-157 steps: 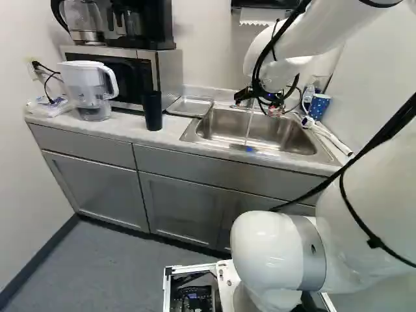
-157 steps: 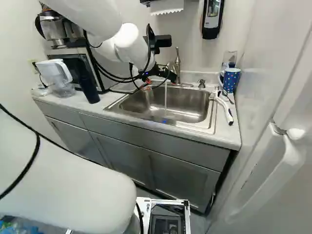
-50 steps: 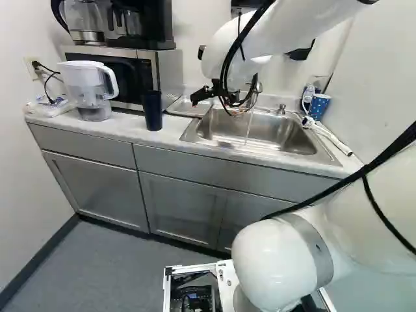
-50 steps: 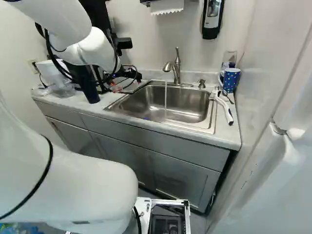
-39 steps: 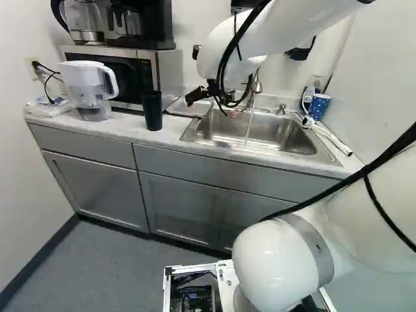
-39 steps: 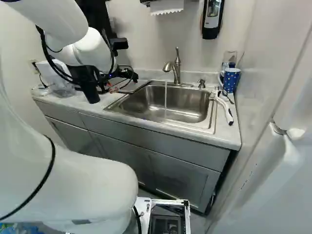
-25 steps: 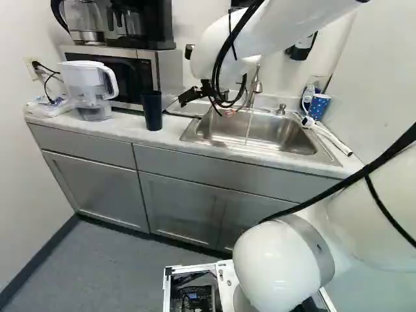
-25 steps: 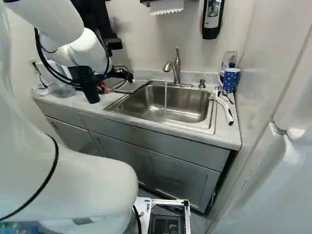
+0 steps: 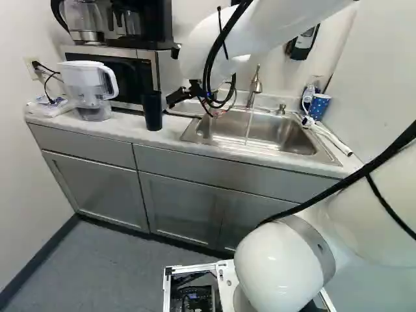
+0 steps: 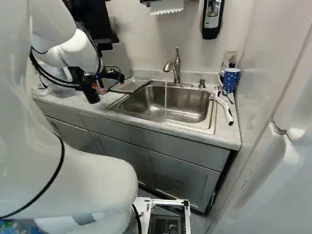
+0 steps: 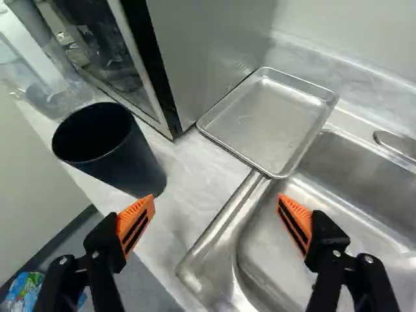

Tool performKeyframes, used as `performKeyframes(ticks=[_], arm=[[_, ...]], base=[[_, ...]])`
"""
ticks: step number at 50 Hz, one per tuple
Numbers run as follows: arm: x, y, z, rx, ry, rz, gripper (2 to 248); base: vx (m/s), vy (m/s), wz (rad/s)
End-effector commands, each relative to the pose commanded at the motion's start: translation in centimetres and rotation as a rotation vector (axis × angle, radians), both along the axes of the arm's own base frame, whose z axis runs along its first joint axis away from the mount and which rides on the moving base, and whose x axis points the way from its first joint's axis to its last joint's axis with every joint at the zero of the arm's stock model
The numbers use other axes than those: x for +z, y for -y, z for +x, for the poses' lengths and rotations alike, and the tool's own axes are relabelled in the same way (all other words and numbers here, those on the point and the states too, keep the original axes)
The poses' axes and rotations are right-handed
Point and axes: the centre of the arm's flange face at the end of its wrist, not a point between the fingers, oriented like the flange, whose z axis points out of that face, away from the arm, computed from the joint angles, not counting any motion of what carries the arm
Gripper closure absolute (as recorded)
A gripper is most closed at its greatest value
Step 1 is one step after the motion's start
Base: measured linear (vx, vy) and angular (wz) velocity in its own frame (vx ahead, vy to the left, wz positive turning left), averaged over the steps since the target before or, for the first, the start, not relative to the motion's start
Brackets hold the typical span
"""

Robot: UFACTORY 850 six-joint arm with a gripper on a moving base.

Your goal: Rinse the cup and place it in the tray

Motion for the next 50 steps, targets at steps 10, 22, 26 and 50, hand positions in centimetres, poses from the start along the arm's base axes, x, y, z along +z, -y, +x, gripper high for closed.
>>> performKeyframes(ticks=[10, 22, 26, 50], arm=[[0.0, -1.5, -0.4, 0.038, -0.001, 0.0, 3], [0.1, -3.3, -0.8, 0.084, -0.002, -0.001, 3], [0.1, -4.0, -1.0, 0.099, -0.002, -0.001, 3], [0.2, -7.7, -1.7, 0.188, -0.006, -0.003, 3]], base=[[0.0, 0.0, 0.0], [0.0, 0.0, 0.0], [0.0, 0.0, 0.0], [0.0, 0.0, 0.0]])
